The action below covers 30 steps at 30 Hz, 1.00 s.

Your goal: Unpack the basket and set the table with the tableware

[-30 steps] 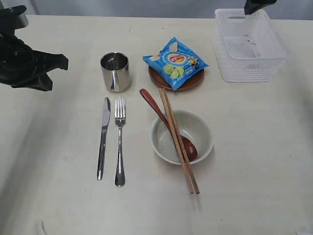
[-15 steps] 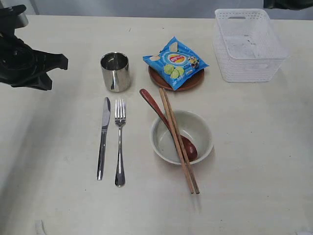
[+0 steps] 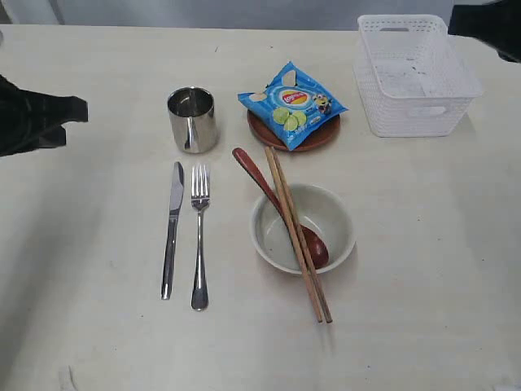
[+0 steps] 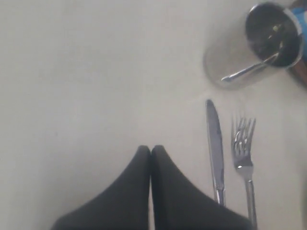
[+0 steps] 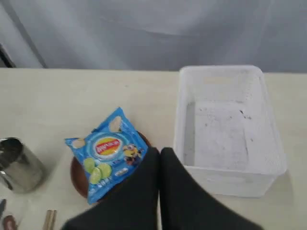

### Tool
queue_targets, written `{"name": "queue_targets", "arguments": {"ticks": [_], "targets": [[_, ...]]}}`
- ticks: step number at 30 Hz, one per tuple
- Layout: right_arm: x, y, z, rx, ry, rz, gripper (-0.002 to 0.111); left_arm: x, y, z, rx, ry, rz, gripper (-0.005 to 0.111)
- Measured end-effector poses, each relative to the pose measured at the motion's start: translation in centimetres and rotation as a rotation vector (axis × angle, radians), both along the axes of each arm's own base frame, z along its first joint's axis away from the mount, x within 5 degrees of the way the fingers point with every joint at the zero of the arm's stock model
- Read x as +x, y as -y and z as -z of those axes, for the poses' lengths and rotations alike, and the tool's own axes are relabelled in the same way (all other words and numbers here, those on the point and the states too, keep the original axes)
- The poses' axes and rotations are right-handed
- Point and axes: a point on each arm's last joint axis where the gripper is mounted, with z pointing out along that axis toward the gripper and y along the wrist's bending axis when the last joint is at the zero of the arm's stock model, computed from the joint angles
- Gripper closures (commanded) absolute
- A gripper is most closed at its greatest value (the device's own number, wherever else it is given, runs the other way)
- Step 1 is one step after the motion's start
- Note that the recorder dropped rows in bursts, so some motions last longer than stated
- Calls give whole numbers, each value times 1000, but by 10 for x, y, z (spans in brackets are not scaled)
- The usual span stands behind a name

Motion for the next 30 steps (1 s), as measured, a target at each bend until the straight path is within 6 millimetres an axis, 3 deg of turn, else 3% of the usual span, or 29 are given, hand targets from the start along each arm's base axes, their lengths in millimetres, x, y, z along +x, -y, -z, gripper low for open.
{"name": "queue_targets", "arguments": {"ticks": [8,14,18,25,28,30], "targets": [[-62,1,-31,76,251,-88,109,-61,-13,-79,-70,410,-6,107],[-114,19,-60,132,464,-92,109,-126,-30,-122,-68,730,-13,107],[-151,32,-76,108,655,-94,109,-159,-43,-132,-20,854,-59,107],[-197,50,-112,48,818,-75,109,-187,-55,-133,39,929,-112,107],[-226,61,-113,44,907,-57,109,-213,-62,-135,27,1038,-134,107],[-246,69,-103,8,954,-33,109,-231,-67,-134,18,1094,-166,107]]}}
